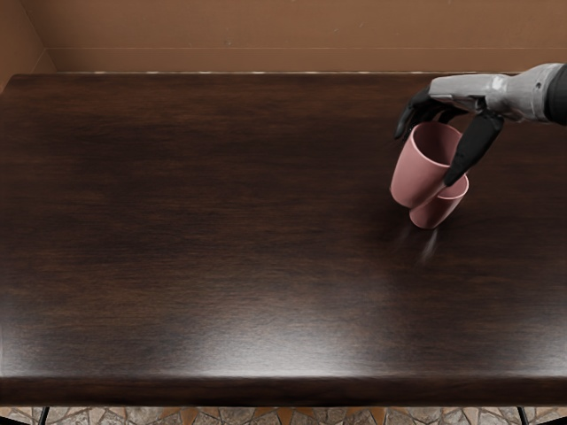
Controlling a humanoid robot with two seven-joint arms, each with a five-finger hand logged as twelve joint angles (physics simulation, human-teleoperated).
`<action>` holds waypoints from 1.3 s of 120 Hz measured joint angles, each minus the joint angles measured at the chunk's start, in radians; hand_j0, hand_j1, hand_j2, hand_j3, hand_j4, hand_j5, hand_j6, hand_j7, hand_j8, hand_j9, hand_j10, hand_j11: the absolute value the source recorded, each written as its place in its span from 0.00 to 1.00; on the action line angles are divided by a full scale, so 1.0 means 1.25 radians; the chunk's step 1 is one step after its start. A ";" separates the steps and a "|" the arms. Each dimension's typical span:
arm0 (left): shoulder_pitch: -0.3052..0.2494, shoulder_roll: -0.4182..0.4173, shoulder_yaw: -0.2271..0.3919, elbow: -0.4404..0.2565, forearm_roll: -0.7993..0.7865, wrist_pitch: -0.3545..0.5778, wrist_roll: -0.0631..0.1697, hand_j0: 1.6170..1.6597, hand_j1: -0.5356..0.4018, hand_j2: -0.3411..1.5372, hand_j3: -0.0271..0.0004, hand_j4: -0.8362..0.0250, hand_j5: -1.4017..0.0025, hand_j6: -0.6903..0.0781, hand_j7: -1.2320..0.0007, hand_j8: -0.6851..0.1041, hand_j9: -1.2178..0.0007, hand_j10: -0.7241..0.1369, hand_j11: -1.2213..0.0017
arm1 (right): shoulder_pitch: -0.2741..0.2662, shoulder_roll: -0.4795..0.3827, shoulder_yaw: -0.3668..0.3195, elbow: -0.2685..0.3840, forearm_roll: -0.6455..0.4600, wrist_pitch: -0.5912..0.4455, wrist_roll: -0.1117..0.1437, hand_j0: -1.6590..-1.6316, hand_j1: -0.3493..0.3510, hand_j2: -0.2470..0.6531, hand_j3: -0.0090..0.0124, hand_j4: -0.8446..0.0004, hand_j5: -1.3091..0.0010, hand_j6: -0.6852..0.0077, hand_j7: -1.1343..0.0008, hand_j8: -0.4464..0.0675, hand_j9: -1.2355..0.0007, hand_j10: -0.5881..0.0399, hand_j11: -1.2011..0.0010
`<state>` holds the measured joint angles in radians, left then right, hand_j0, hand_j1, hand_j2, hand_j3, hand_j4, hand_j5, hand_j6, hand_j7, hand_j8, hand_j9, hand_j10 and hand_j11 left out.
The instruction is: Pick up cup and place in cup with right hand
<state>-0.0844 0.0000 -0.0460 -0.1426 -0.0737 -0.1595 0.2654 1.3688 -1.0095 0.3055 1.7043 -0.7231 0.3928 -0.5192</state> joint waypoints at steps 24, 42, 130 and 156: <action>0.000 0.000 0.000 0.000 0.000 0.000 0.000 0.96 0.94 0.18 0.99 0.97 1.00 0.90 1.00 0.87 1.00 0.84 1.00 | 0.003 -0.035 0.000 -0.042 0.016 -0.005 0.007 0.10 0.63 0.38 0.47 0.46 0.45 0.44 0.42 0.41 0.45 0.42 0.43; 0.000 0.000 0.000 0.000 0.000 0.000 0.000 0.96 0.94 0.18 0.99 0.97 1.00 0.90 1.00 0.87 1.00 0.84 1.00 | 0.002 -0.037 -0.001 -0.077 0.017 -0.010 0.009 0.11 0.63 0.36 0.42 0.45 0.46 0.44 0.42 0.40 0.45 0.43 0.43; 0.000 0.000 0.000 0.000 0.000 0.000 0.000 0.96 0.94 0.18 0.98 0.97 1.00 0.90 1.00 0.87 1.00 0.84 1.00 | -0.062 -0.001 -0.013 -0.148 -0.038 -0.024 0.052 0.18 0.60 0.32 0.42 0.44 0.47 0.43 0.42 0.37 0.46 0.40 0.44; 0.000 0.000 0.000 0.000 0.000 0.000 0.000 0.96 0.94 0.18 0.98 0.97 1.00 0.90 1.00 0.87 1.00 0.84 1.00 | -0.077 0.001 -0.014 -0.158 -0.046 -0.042 0.076 0.19 0.60 0.32 0.41 0.44 0.47 0.43 0.42 0.37 0.46 0.40 0.44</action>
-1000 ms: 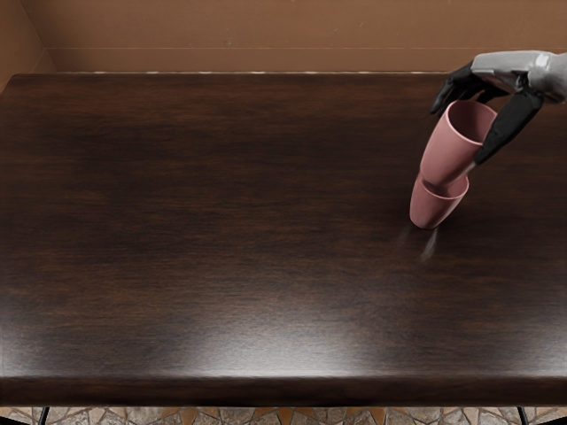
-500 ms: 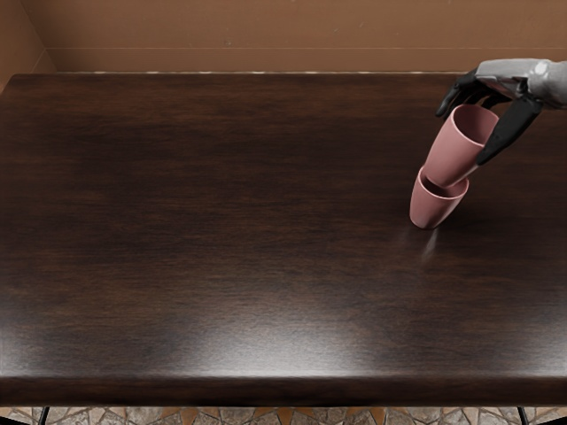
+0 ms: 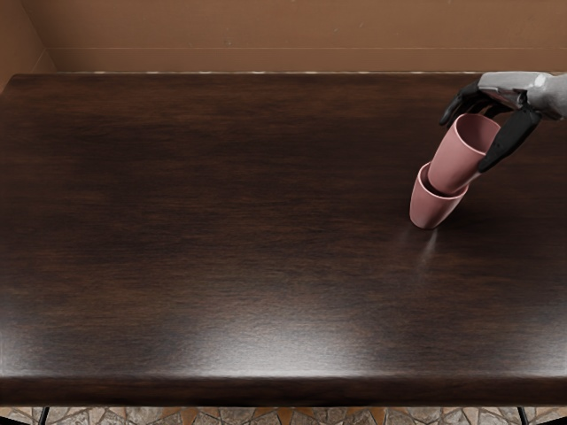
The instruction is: Pick up cup and place in cup with right hand
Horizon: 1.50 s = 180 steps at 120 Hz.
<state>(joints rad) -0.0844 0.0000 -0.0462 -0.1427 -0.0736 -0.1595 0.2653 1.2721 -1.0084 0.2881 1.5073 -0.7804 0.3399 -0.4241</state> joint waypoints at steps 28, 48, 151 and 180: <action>0.000 0.000 0.000 0.000 0.000 0.000 0.000 0.96 0.94 0.18 0.98 0.97 1.00 0.90 1.00 0.87 1.00 0.84 1.00 | -0.019 0.010 0.000 -0.014 -0.018 -0.019 0.018 0.19 0.60 0.31 0.41 0.44 0.48 0.43 0.43 0.37 0.47 0.40 0.45; 0.000 0.000 0.000 0.000 0.000 0.000 0.000 0.96 0.94 0.18 0.98 0.97 1.00 0.90 1.00 0.87 1.00 0.84 1.00 | -0.032 0.012 0.000 -0.019 -0.021 -0.024 0.030 0.19 0.60 0.33 0.39 0.44 0.48 0.42 0.43 0.35 0.47 0.39 0.45; 0.000 0.000 0.000 0.000 0.000 0.000 0.000 0.96 0.94 0.18 0.98 0.97 1.00 0.90 1.00 0.87 1.00 0.84 1.00 | -0.046 0.040 0.000 -0.064 0.013 -0.026 0.032 0.05 0.20 0.27 0.42 0.84 0.86 0.78 0.85 0.64 0.86 0.73 0.85; 0.000 0.000 0.000 0.000 0.000 0.000 0.000 0.96 0.94 0.18 0.98 0.97 1.00 0.90 1.00 0.87 1.00 0.84 1.00 | -0.045 0.039 0.007 -0.106 0.152 0.037 0.032 0.04 0.06 0.27 0.42 0.95 0.96 0.92 0.95 0.79 0.96 0.87 0.95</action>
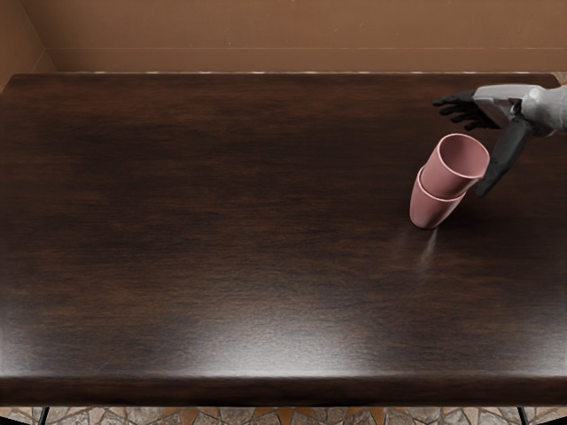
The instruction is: Pick up cup and place in cup with right hand
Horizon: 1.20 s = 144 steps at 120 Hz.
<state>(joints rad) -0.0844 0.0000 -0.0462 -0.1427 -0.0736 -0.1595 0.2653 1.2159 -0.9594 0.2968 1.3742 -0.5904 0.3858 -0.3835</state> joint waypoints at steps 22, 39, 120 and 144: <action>0.000 0.000 0.000 0.000 0.000 0.000 0.000 0.96 0.94 0.18 0.98 0.97 1.00 0.90 1.00 0.87 1.00 0.84 1.00 | 0.016 -0.004 0.006 -0.017 0.067 0.034 0.000 0.04 0.02 0.27 0.42 0.97 0.98 0.95 0.98 0.83 0.98 0.90 0.98; 0.000 0.000 0.000 0.000 0.000 0.000 0.000 0.96 0.94 0.18 0.98 0.97 1.00 0.90 1.00 0.87 1.00 0.84 1.00 | 0.037 -0.008 0.007 -0.019 0.098 0.040 0.000 0.04 0.01 0.27 0.42 0.98 0.99 0.97 0.99 0.84 0.99 0.92 0.99; 0.000 0.000 0.000 0.000 0.000 0.000 0.000 0.96 0.94 0.18 0.98 0.97 1.00 0.90 1.00 0.87 1.00 0.84 1.00 | 0.063 0.037 0.039 -0.001 0.414 0.178 -0.001 0.04 0.00 0.27 0.42 1.00 1.00 0.99 1.00 0.86 1.00 0.93 1.00; 0.000 0.000 0.000 0.000 0.000 0.000 0.000 0.96 0.94 0.18 0.98 0.97 1.00 0.90 1.00 0.87 1.00 0.84 1.00 | 0.060 0.062 0.040 0.002 0.418 0.180 -0.002 0.04 0.00 0.27 0.42 1.00 1.00 0.99 1.00 0.87 1.00 0.93 1.00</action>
<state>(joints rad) -0.0844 0.0000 -0.0461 -0.1429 -0.0739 -0.1595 0.2653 1.2906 -0.8816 0.3463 1.3769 -0.0678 0.6108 -0.3856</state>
